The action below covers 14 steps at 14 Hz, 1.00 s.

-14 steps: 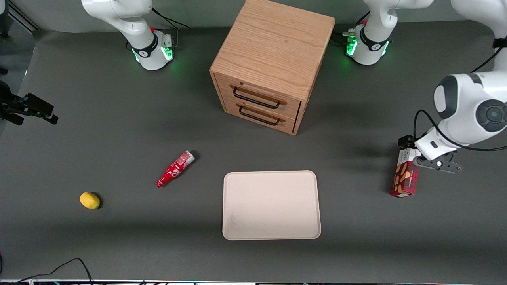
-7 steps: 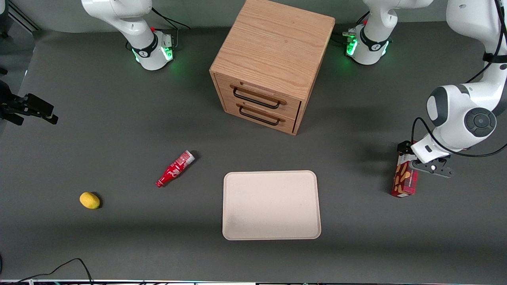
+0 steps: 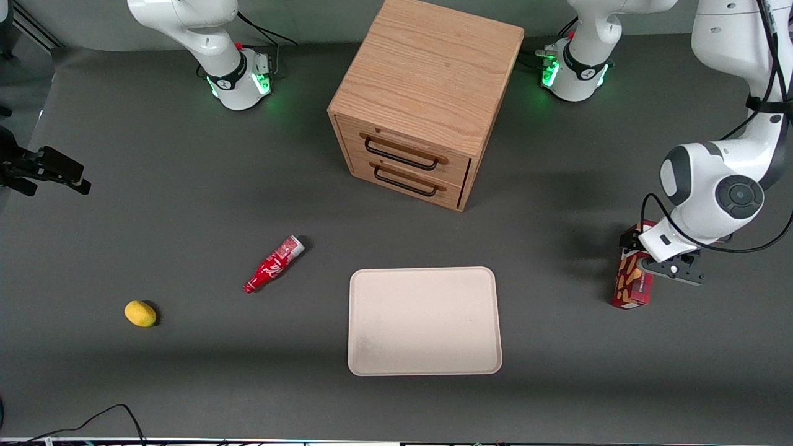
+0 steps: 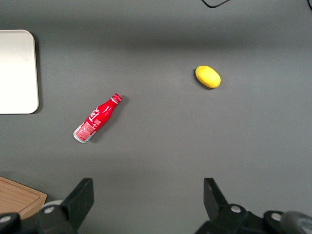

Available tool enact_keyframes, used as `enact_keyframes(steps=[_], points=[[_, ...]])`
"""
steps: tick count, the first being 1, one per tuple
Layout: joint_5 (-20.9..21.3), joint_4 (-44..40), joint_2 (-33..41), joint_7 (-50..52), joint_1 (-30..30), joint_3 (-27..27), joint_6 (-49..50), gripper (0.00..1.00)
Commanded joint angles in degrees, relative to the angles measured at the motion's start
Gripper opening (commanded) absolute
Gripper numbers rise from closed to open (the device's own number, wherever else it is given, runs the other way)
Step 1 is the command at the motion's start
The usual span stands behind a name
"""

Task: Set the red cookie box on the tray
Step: 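Lower the left gripper around the upright cookie box, then close the left gripper on the cookie box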

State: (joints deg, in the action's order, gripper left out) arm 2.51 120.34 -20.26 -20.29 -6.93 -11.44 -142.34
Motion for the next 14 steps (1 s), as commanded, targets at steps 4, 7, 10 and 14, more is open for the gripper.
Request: enact_keyframes(steps=[4, 7, 10, 14], points=[[-3.56, 0.6, -1.18, -2.38, 1.21, 0.46, -2.15, 1.0], [-4.53, 0.6, -1.27, -2.82, 1.21, 0.46, -2.15, 1.0], [-4.54, 0.6, -1.27, -3.09, 1.3, 0.46, -2.24, 0.93], [-7.6, 0.69, -1.18, -8.18, 2.62, 0.54, -2.68, 0.0]])
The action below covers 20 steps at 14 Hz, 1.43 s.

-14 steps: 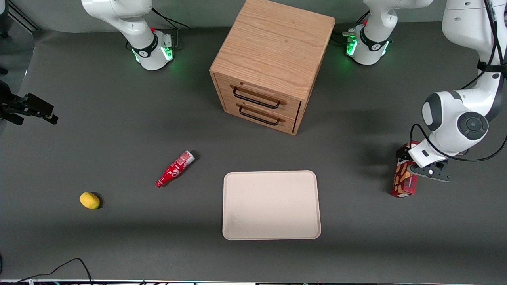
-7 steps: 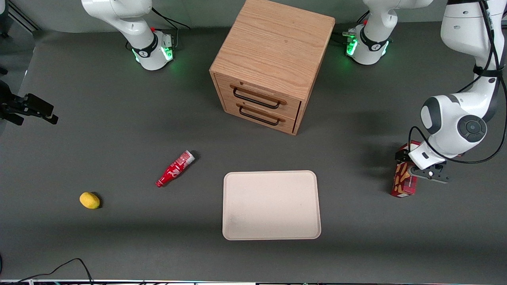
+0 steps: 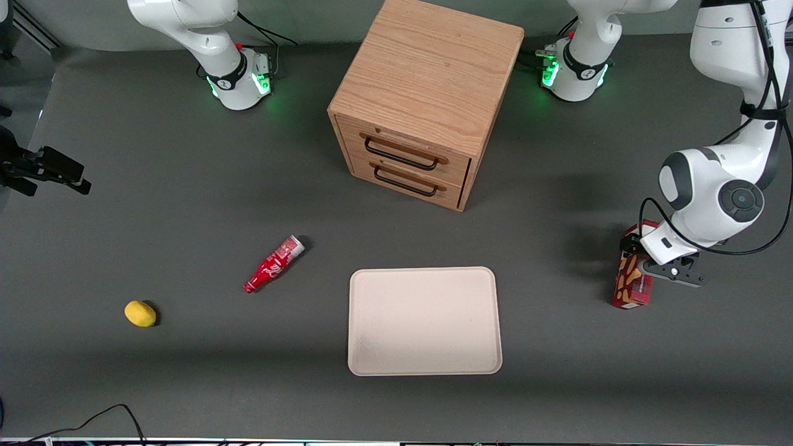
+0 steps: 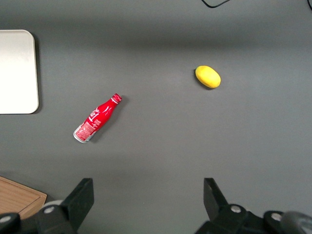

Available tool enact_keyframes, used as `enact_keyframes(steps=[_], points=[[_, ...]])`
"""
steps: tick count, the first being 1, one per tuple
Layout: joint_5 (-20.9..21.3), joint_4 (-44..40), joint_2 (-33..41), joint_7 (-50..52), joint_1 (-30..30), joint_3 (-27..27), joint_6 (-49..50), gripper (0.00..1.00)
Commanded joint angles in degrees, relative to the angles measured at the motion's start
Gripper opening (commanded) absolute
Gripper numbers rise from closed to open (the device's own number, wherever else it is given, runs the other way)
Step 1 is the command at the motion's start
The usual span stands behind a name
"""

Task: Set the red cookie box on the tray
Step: 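Close the left gripper on the cookie box, then lift the cookie box and carry it over the white tray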

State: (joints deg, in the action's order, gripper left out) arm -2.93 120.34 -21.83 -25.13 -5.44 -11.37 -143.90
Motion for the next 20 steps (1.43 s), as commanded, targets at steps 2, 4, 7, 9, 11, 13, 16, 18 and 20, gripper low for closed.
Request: enact_keyframes(steps=[2, 4, 7, 9, 11, 13, 16, 18, 20], points=[[-2.26, 0.69, 0.29, -3.43, 1.13, 0.47, -1.11, 0.0], [-2.26, 0.69, 0.38, -3.43, 1.13, 0.47, -1.11, 0.0], [-2.26, 0.69, 0.64, -3.43, 1.04, 0.56, -0.68, 0.0], [-2.26, 0.43, 2.04, -3.52, 0.96, 0.56, 1.07, 0.0], [-2.26, -0.8, 5.28, -3.09, 0.78, 0.56, 7.38, 0.0], [-2.35, -4.21, 8.37, -2.29, 0.6, 0.56, 15.89, 0.0], [-1.91, -14.74, 9.78, 0.51, 0.52, 0.56, 31.26, 0.0], [-1.47, -22.83, 9.52, 2.1, -0.01, 0.65, 40.24, 0.0], [-1.47, -30.13, 9.0, 3.85, -0.54, 0.65, 46.76, 0.0]])
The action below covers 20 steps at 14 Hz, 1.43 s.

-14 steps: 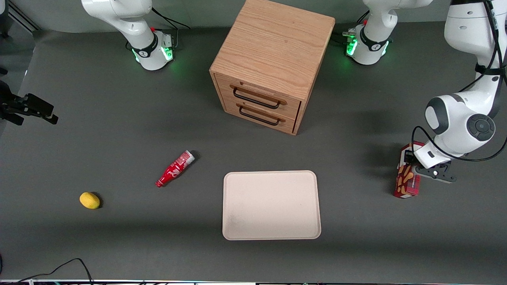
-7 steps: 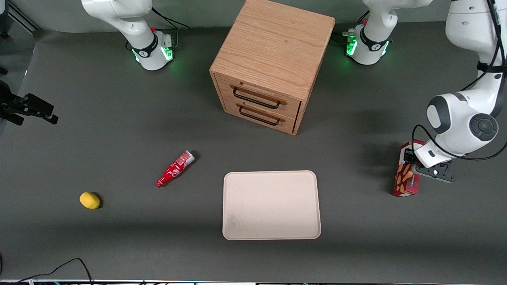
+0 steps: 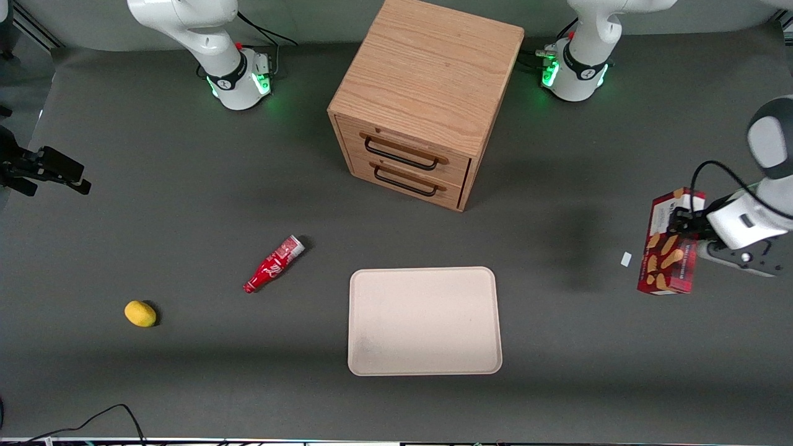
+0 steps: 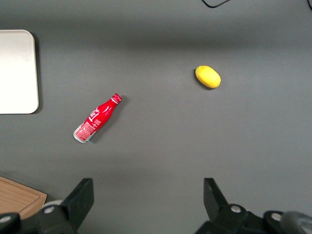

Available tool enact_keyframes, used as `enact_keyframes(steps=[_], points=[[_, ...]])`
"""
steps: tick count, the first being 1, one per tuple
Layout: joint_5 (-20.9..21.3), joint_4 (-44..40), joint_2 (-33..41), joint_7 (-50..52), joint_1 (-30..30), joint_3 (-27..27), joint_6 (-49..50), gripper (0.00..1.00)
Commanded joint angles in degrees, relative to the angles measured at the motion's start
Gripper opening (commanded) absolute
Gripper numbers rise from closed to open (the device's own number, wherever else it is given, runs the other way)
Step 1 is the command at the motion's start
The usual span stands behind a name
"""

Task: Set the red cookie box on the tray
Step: 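Lift the cookie box and carry it over the white tray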

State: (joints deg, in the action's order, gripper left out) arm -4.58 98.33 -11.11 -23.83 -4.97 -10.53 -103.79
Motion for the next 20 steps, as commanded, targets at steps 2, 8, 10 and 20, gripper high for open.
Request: enact_keyframes(steps=[2, 8, 10, 20], points=[[0.27, -13.58, -2.16, 4.75, -2.05, -0.2, 10.87, 0.0], [1.5, -20.46, -7.51, 23.52, -14.42, -0.2, 12.91, 0.0], [1.41, -24.56, -12.51, 30.31, -19.26, -0.11, 12.12, 0.0], [1.5, -30.56, -29.04, 49.94, -24.56, 7.54, -7.64, 0.0]])
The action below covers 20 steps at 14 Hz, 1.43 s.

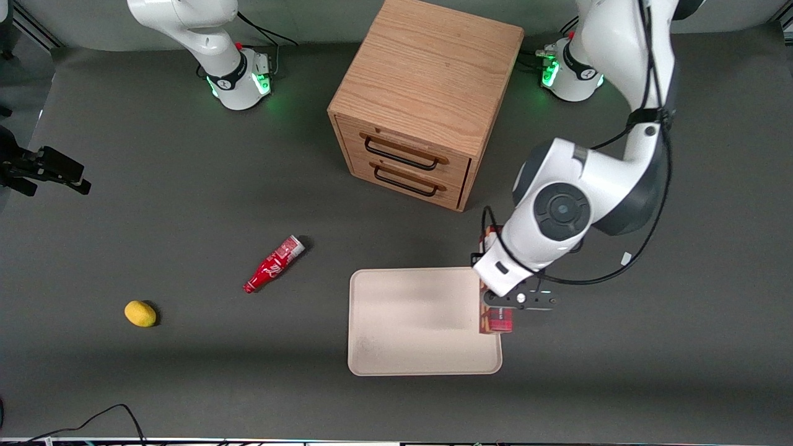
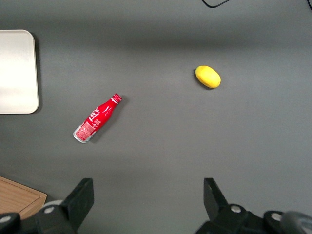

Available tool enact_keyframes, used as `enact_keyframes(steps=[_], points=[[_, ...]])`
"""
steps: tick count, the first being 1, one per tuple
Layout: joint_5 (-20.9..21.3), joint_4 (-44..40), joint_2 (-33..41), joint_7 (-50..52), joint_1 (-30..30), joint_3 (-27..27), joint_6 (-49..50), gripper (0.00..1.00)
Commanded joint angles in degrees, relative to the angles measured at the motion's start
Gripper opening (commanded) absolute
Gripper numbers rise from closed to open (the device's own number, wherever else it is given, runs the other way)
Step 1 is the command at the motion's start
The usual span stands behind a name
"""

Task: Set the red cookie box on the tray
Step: 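Lift the cookie box and carry it over the white tray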

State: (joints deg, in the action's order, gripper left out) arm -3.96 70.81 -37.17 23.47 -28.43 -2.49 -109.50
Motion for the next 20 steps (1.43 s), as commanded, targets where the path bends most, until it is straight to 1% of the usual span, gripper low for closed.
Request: enact_keyframes(steps=[1, 4, 6, 8, 11, 12, 16, 18, 19, 20], points=[[0.89, -4.18, -4.83, 2.63, -1.1, -0.59, -3.86, 0.0], [1.06, -8.83, -11.5, 2.72, -1.1, -0.76, -7.47, 0.0], [1.59, -9.46, -13.71, 2.63, -1.1, -0.94, -9.76, 0.0], [2.81, -9.46, -15.03, 2.55, -1.01, -0.94, -10.73, 0.0], [3.43, -9.37, -16.0, 2.11, -1.01, -0.94, -11.34, 0.0], [4.39, -9.29, -16.18, 2.11, -1.01, -0.94, -12.05, 0.0], [5.28, -9.2, -17.15, 2.02, -1.01, -0.94, -12.58, 0.0], [6.07, -8.85, -17.59, 2.02, -1.01, -0.77, -13.8, 0.13], [6.07, -8.85, -17.59, 1.93, -1.01, -0.85, -13.98, 0.37], [6.07, -8.85, -17.68, 0.97, -1.01, -0.77, -13.99, 0.53]])
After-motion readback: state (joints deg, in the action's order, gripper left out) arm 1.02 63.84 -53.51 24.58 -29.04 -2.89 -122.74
